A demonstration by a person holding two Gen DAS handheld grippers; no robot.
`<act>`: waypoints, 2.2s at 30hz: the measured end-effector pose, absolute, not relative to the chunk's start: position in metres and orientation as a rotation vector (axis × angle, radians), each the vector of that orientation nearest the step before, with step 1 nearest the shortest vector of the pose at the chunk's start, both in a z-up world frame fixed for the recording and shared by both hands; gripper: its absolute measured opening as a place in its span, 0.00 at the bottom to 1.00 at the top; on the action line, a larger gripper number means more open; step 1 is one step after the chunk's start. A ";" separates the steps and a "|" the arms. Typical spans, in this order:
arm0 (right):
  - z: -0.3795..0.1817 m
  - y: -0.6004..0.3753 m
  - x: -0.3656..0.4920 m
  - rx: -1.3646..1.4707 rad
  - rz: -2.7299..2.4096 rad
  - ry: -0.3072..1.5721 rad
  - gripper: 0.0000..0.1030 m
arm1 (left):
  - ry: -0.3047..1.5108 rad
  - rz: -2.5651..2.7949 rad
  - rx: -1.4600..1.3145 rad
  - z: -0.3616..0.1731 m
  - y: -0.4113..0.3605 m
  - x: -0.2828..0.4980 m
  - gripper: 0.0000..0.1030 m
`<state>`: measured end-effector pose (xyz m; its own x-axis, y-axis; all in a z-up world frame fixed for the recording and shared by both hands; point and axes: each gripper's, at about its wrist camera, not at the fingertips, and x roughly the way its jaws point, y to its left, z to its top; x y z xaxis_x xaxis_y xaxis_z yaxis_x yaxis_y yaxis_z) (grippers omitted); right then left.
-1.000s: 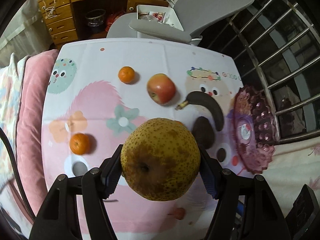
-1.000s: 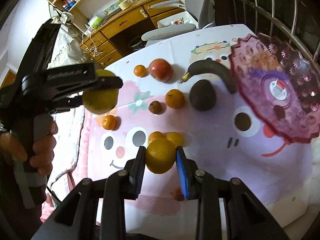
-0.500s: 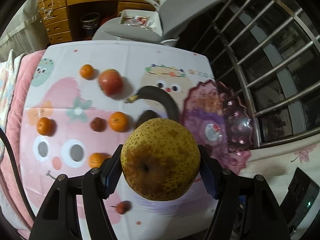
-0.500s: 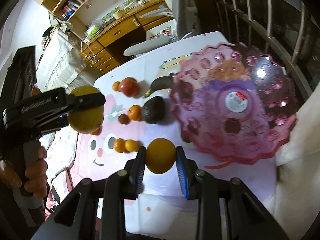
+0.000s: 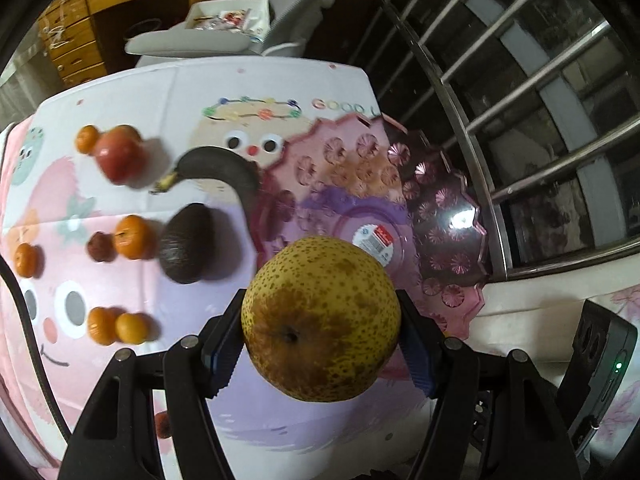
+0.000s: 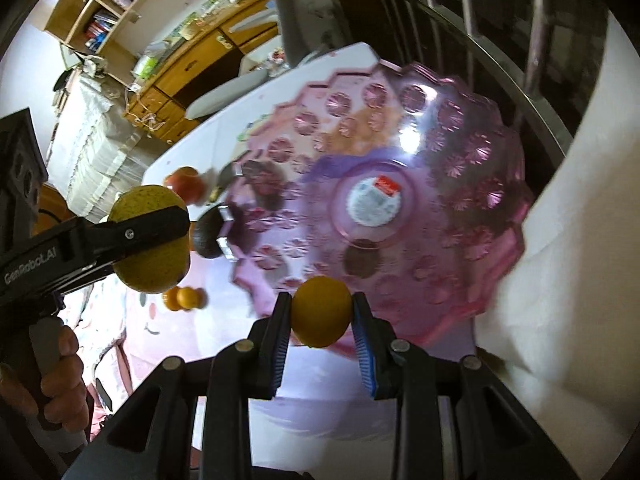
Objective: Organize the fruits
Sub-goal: 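Carry the pear in the left tool while the right tool carries the mandarin toward the pink bowl, then open the left tool over the bowl while the right tool releases the mandarin into it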
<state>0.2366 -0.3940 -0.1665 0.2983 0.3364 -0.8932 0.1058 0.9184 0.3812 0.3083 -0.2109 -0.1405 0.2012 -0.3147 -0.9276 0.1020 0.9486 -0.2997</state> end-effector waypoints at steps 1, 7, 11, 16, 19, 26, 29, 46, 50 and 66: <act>-0.170 -0.398 0.239 0.400 0.156 1.274 0.29 | 1.347 -0.298 -0.179 -0.145 -0.217 0.311 0.66; -0.178 -0.408 0.249 0.323 0.149 1.275 0.30 | 1.396 -0.311 -0.138 -0.175 -0.250 0.326 0.66; -0.184 -0.411 0.256 0.254 0.149 1.271 0.30 | 1.427 -0.311 -0.121 -0.193 -0.263 0.334 0.66; -0.189 -0.415 0.259 0.233 0.144 1.287 0.30 | 1.456 -0.303 -0.106 -0.210 -0.273 0.342 0.66; -0.191 -0.417 0.261 0.227 0.142 1.286 0.30 | 1.471 -0.300 -0.100 -0.220 -0.276 0.344 0.66; -0.193 -0.421 0.260 0.220 0.130 1.300 0.30 | 1.483 -0.309 -0.080 -0.232 -0.282 0.349 0.67; -0.195 -0.421 0.260 0.227 0.130 1.306 0.30 | 1.449 -0.332 -0.099 -0.225 -0.283 0.349 0.79; -0.180 -0.401 0.250 0.259 0.119 1.277 0.50 | 1.345 -0.274 -0.198 -0.177 -0.228 0.328 0.86; -0.176 -0.393 0.246 0.272 0.126 1.263 0.50 | 1.323 -0.263 -0.216 -0.168 -0.208 0.316 0.86; -0.153 -0.323 0.218 0.300 0.138 1.215 0.50 | 1.250 -0.222 -0.273 -0.140 -0.088 0.248 0.86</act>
<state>0.2175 -0.3229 -0.1528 0.3464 0.2634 -0.9003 0.0555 0.9523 0.3000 0.2476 -0.0884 -0.1398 0.3008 -0.3130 -0.9009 0.0168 0.9462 -0.3231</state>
